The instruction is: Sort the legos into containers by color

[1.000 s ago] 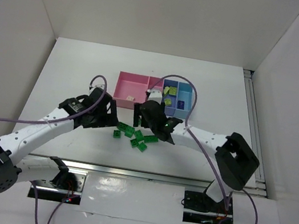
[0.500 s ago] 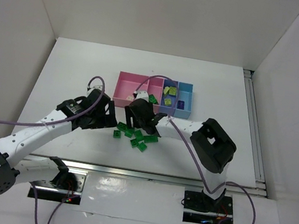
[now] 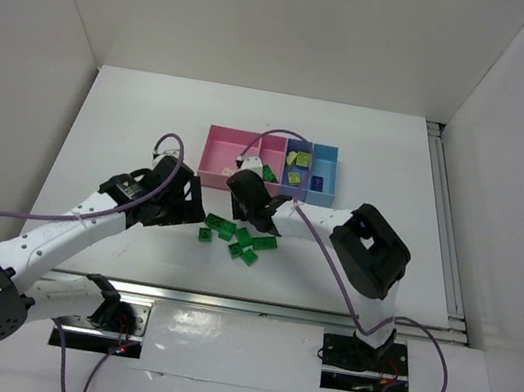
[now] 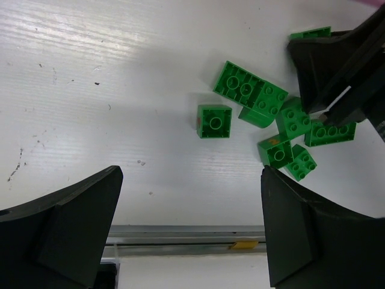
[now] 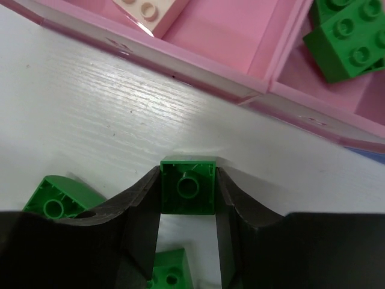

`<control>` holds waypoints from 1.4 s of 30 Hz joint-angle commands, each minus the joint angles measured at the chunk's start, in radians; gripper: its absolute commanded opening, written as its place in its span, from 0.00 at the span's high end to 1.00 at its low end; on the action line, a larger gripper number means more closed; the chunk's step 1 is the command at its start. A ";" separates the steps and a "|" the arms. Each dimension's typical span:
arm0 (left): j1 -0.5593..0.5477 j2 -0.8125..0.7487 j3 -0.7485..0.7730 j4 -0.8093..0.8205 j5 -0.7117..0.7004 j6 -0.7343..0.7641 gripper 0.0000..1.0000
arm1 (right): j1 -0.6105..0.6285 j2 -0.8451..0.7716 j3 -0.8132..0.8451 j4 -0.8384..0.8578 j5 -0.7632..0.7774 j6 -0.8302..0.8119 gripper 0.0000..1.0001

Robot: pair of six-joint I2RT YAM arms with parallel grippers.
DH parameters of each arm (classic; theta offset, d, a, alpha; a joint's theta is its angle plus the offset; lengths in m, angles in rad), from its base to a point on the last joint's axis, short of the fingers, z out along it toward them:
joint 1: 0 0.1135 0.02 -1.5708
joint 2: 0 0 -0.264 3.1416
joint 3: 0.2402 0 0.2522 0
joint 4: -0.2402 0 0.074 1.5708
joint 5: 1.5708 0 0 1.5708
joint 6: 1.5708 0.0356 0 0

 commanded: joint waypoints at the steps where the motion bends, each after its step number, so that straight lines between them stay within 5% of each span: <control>1: 0.005 -0.009 -0.004 0.007 -0.010 -0.003 0.02 | -0.004 -0.150 0.005 0.003 0.082 0.012 0.72; 9: 0.014 0.031 -0.035 0.047 0.068 0.033 0.02 | -0.111 -0.312 -0.042 0.004 0.181 0.021 0.70; 21: 0.014 0.140 -0.062 0.109 0.196 0.042 0.02 | -0.260 -0.016 0.277 -0.022 0.017 -0.030 0.66; 30: 0.014 0.172 -0.073 0.127 0.196 0.042 0.06 | -0.278 0.012 0.298 -0.031 -0.002 -0.030 0.52; 35: 0.014 0.172 -0.073 0.136 0.196 0.031 0.06 | -0.278 0.012 0.311 -0.051 -0.011 -0.039 0.35; 42: -0.006 0.213 -0.053 0.136 0.174 0.031 0.07 | -0.278 -0.114 0.282 -0.079 0.027 -0.039 0.25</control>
